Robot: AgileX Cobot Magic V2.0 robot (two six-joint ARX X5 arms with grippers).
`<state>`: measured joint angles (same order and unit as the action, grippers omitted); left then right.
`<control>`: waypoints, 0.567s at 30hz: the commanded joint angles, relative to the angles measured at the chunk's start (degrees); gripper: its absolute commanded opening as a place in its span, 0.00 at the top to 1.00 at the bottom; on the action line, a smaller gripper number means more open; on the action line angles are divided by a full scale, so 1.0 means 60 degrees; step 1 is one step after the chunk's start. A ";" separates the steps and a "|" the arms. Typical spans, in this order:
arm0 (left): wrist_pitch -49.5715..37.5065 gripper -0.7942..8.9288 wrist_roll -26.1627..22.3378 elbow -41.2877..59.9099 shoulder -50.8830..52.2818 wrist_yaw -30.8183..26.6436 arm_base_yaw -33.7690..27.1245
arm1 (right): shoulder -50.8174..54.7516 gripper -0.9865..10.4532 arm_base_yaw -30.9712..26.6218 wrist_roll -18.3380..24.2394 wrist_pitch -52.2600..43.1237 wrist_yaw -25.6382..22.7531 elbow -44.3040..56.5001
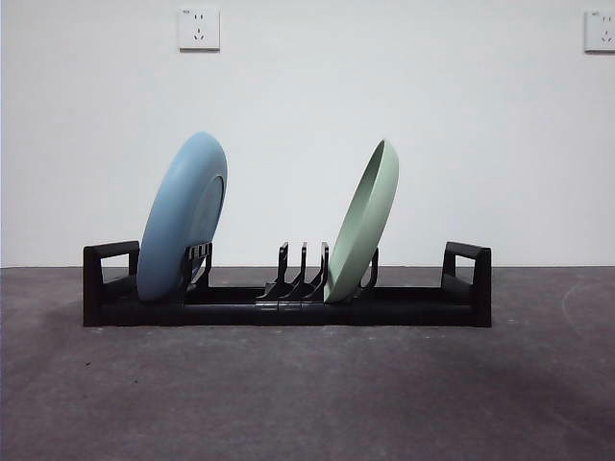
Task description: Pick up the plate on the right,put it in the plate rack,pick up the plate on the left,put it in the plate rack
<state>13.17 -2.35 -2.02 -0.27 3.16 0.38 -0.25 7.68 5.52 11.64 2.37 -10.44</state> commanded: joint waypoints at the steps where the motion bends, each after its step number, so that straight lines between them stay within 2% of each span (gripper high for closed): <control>1: -0.0076 0.92 0.0040 0.0153 0.0025 -0.0015 -0.0022 | 0.0025 0.91 -0.0073 0.0055 -0.0142 0.0255 0.0517; 8: -0.0076 0.92 0.0040 0.0153 0.0025 -0.0018 -0.0022 | 0.0029 0.91 -0.0076 -0.0208 -0.0146 0.0368 0.1275; 15: -0.0073 0.92 0.0040 0.0153 0.0025 -0.0018 -0.0022 | 0.0029 0.91 -0.0066 -0.0987 -0.0171 0.0364 0.1661; 17: -0.0073 0.92 0.0040 0.0153 0.0025 -0.0018 -0.0022 | 0.0022 0.91 -0.0062 -0.1013 -0.0171 0.0357 0.1661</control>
<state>13.17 -2.33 -2.02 -0.27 3.14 0.38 -0.23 7.38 0.95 10.66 4.49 -1.39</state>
